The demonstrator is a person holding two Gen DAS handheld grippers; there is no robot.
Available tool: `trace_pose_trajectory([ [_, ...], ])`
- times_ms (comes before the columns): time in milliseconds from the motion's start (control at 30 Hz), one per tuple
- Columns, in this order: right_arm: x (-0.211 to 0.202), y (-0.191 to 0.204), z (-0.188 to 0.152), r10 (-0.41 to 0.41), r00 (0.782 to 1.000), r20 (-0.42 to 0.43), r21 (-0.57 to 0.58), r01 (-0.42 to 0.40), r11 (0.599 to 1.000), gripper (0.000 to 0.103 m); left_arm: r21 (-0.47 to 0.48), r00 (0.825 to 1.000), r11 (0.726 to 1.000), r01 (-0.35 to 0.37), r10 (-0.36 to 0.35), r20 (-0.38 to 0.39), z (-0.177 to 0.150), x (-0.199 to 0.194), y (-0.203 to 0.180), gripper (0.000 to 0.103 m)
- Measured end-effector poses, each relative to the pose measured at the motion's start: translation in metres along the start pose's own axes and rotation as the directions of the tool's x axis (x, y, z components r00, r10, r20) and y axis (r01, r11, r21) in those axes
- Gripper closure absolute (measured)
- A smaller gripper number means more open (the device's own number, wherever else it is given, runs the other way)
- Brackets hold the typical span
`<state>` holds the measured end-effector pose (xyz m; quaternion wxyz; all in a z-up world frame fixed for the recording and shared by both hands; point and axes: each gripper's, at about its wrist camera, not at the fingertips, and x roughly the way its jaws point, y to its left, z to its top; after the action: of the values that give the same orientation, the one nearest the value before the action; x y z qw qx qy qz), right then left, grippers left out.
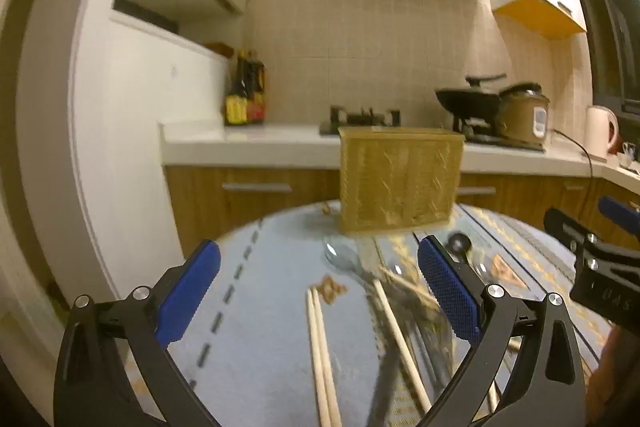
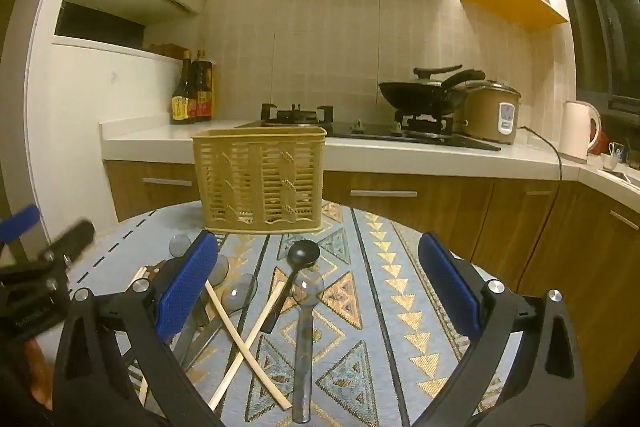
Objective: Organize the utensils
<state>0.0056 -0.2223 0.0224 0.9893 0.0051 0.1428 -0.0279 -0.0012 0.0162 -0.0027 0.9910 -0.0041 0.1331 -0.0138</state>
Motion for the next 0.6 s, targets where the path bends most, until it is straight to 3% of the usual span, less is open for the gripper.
trace_pose_trajectory([
  [267, -0.0094, 0.0081, -0.0015, -0.001, 0.999, 0.033, -0.006, 0.001, 1.000, 0.007, -0.031, 0.996, 0.999, -0.008, 0.010, 0.084, 0.0018, -0.0086, 0.0021, 0.007],
  [433, -0.0013, 0.0076, -0.0013, 0.001, 1.000, -0.029, -0.004, -0.001, 1.000, 0.007, -0.025, 0.997, 1.000, 0.005, -0.003, 0.081, 0.0022, -0.0059, -0.0003, 0.007],
  [600, -0.0015, 0.0068, -0.0023, 0.002, 1.000, -0.028, 0.002, -0.002, 1.000, 0.007, -0.012, 0.995, 1.000, -0.011, 0.012, 0.100, 0.0010, -0.0095, -0.0031, 0.008],
])
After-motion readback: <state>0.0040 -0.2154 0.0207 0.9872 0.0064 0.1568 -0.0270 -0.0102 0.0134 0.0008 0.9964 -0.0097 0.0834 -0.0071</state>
